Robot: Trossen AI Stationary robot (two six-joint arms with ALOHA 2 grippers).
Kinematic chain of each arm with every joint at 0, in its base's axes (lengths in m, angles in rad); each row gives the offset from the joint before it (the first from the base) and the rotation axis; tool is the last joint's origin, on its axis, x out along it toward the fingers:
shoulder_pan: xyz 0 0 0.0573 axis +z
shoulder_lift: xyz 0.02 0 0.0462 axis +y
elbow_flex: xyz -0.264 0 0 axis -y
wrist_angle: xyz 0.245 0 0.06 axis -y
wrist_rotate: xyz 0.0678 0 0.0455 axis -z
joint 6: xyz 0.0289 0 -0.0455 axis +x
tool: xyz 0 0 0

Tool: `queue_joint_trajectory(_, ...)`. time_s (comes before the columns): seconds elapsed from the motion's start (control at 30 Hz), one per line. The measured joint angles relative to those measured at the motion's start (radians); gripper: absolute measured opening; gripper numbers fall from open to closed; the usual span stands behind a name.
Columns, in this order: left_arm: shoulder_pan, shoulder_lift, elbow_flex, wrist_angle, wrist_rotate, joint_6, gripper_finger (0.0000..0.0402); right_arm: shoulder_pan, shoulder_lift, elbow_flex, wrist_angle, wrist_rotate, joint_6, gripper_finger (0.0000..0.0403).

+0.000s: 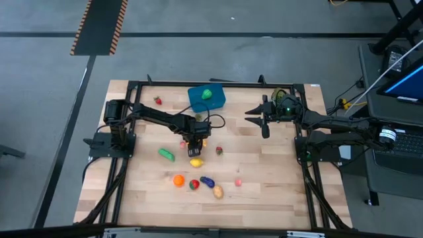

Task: Pick and placing Produce into tupperware
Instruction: Put the banana into the blue bin

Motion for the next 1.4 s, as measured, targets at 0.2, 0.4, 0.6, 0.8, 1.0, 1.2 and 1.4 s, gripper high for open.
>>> queue_joint_trajectory(0.2, 0.0, 0.001, 0.0, -0.002, 0.0, 0.002, 0.0129, 0.0, 0.0, 0.0, 0.0, 0.0, 0.0, 0.0124)
queue_joint_trajectory(0.4, 0.009, -0.013, -0.004, -0.003, 0.004, 0.063, 0.013, 0.0, 0.0, 0.0, 0.0, 0.0, 0.0, 0.0124)
queue_joint_trajectory(0.6, 0.044, -0.08, -0.007, -0.028, -0.004, 0.128, 0.013, 0.0, 0.0, 0.0, 0.0, 0.0, 0.0, 0.0124)
queue_joint_trajectory(0.8, 0.082, -0.215, -0.005, -0.039, -0.007, 0.165, 0.013, 0.0, 0.0, 0.0, 0.0, 0.0, 0.0, 0.0124)
queue_joint_trajectory(1.0, 0.121, -0.388, -0.004, -0.048, -0.014, 0.215, 0.013, 0.0, 0.0, 0.0, -0.002, 0.0, 0.002, 0.0124)
queue_joint_trajectory(1.2, 0.171, -0.531, -0.003, -0.057, -0.014, 0.258, 0.013, 0.0, 0.0, 0.0, -0.002, 0.0, 0.003, 0.0124)
queue_joint_trajectory(1.4, 0.223, -0.616, -0.013, -0.07, -0.013, 0.287, 0.013, 0.0, 0.0, 0.0, -0.002, 0.0, 0.003, 0.0124)
